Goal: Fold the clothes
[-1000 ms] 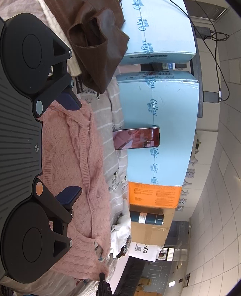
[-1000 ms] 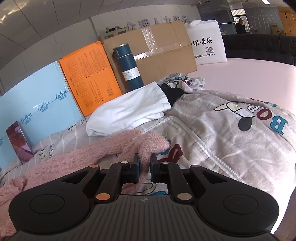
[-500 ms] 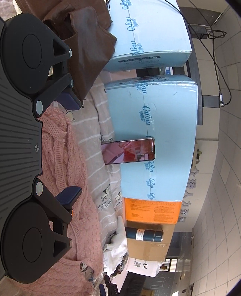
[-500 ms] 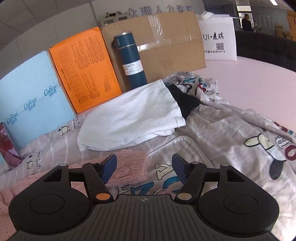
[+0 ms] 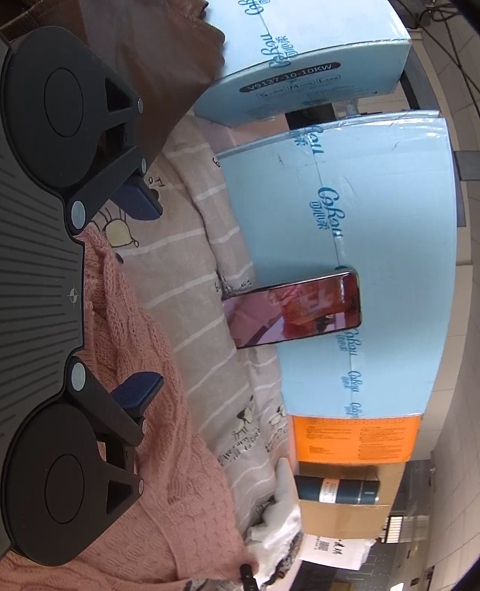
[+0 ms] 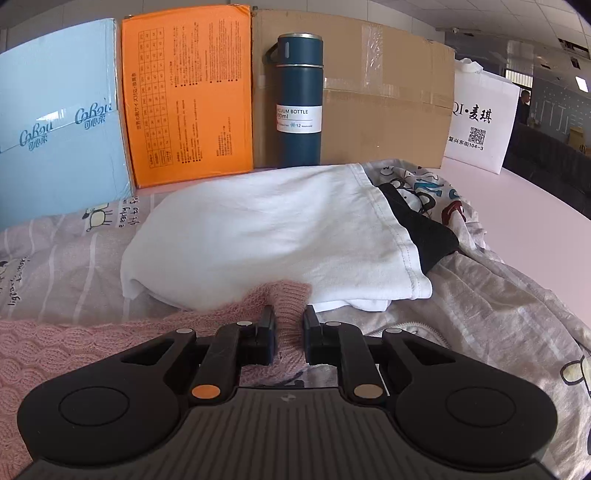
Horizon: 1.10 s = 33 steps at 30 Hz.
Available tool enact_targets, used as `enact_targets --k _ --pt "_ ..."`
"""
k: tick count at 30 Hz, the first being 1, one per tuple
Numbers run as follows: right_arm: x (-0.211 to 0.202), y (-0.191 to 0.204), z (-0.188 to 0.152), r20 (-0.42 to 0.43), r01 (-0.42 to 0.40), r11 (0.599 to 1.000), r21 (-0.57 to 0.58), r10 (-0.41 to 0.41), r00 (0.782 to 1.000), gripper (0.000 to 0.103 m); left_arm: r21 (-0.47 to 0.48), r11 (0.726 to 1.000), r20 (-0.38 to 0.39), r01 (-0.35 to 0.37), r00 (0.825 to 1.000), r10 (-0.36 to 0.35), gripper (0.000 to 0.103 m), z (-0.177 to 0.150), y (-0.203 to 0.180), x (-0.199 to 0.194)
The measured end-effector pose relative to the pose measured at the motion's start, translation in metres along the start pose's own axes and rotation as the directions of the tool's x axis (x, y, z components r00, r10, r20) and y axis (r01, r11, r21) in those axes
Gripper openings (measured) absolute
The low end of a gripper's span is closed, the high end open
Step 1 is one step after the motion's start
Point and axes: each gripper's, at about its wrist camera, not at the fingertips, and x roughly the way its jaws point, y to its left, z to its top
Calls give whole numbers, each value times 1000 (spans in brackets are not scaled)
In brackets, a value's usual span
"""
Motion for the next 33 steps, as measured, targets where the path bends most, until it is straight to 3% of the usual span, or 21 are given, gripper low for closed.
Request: enact_targets --k 2,4,6,9,11,13,16,18,20,24,27,28,30,33 --pt "4 -5 -2 -10 -1 1000 22 1 1000 17 33 999 -21 -20 1000 21 92 -3 -1 6" --pt "-5 -4 1 28 12 999 33 -13 1000 31 29 999 2 -25 1000 25 92 -3 1 0" --pt "-24 -1 6 93 14 999 49 -18 996 58 26 999 25 -30 999 29 92 -3 4 -7" --pt "-52 9 14 132 -112 990 89 100 986 62 19 999 62 -39 997 38 92 -4 7 -20" --pt "-61 25 15 101 -270 956 118 259 961 62 9 999 87 -41 995 40 92 -7 9 -29" --pt "-66 44 14 57 -417 897 149 413 909 62 -8 999 105 -36 994 37 95 -11 11 -36" --pt "-65 92 6 -62 -606 776 174 623 780 62 -27 998 121 -48 991 51 95 -19 13 -43" --pt "-68 129 0 -128 -678 722 135 692 711 61 -33 998 133 -45 990 49 95 -24 15 -48" --pt "-71 161 -5 -189 -713 693 106 718 670 61 -36 998 150 -42 988 47 95 -27 17 -53" --pt "-66 198 -11 -300 -694 704 150 701 647 61 -48 999 187 -22 982 31 96 -30 21 -62" --pt "-57 202 -17 -328 -646 733 213 676 659 59 -65 998 205 -5 979 18 97 -32 23 -66" --pt "-54 203 -19 -338 -630 741 232 669 663 55 -69 998 209 -1 978 16 98 -32 23 -67" --pt "-53 209 -22 -339 -640 741 203 666 664 12 -66 998 212 -4 977 18 98 -33 23 -67" --pt "-62 214 -19 -268 -638 761 119 643 718 8 -70 997 205 -15 978 29 98 -34 23 -65"
